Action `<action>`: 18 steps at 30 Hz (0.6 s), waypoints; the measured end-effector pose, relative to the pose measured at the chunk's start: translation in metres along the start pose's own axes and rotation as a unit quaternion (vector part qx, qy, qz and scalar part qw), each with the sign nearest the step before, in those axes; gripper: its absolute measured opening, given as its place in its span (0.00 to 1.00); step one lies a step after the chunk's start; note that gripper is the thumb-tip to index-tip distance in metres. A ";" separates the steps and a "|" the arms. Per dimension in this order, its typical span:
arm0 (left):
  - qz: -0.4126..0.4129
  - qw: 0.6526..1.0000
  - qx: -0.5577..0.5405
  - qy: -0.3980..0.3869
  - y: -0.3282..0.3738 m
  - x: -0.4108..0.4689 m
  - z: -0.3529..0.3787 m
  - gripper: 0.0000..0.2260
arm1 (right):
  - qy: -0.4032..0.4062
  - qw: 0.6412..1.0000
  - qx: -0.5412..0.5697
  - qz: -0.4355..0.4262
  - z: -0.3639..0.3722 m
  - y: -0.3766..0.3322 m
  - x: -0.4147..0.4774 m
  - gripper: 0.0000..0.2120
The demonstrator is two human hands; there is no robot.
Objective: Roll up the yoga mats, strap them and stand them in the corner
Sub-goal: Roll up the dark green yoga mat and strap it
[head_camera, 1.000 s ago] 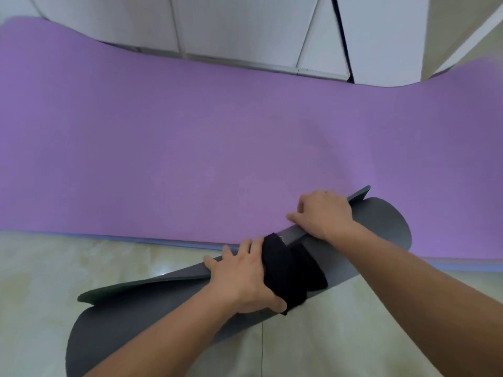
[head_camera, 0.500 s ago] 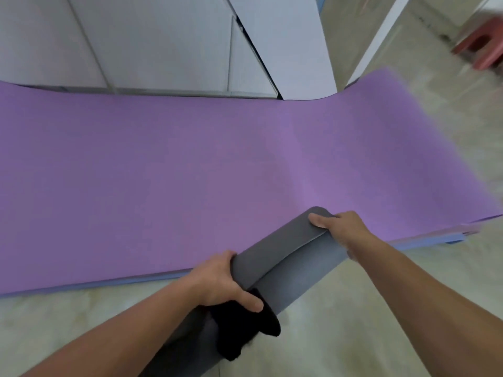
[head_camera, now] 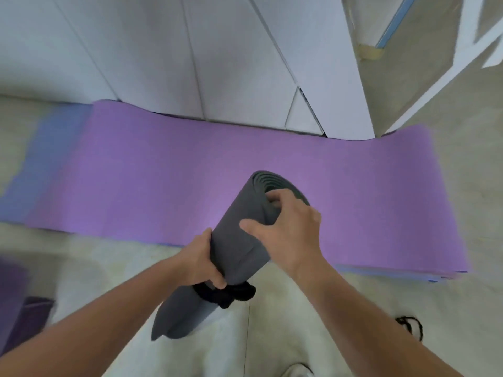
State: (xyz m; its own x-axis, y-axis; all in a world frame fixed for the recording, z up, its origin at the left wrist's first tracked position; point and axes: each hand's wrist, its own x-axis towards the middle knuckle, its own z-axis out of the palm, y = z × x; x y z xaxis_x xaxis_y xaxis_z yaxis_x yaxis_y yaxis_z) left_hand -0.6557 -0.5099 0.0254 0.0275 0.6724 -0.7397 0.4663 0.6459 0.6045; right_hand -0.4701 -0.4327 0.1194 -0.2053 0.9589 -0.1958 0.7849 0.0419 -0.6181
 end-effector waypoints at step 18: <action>-0.051 0.838 -0.485 0.244 -0.046 -0.251 -0.093 0.09 | -0.130 0.891 -0.078 -0.428 0.085 -0.171 -0.140 0.16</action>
State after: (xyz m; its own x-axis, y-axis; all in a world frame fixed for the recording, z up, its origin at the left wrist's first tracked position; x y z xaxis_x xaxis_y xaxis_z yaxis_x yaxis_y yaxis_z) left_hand -0.7663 -0.6746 0.2114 -0.4437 0.5110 -0.7362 -0.5011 0.5396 0.6766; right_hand -0.6250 -0.5983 0.1874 -0.8801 0.4609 0.1141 0.3439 0.7844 -0.5163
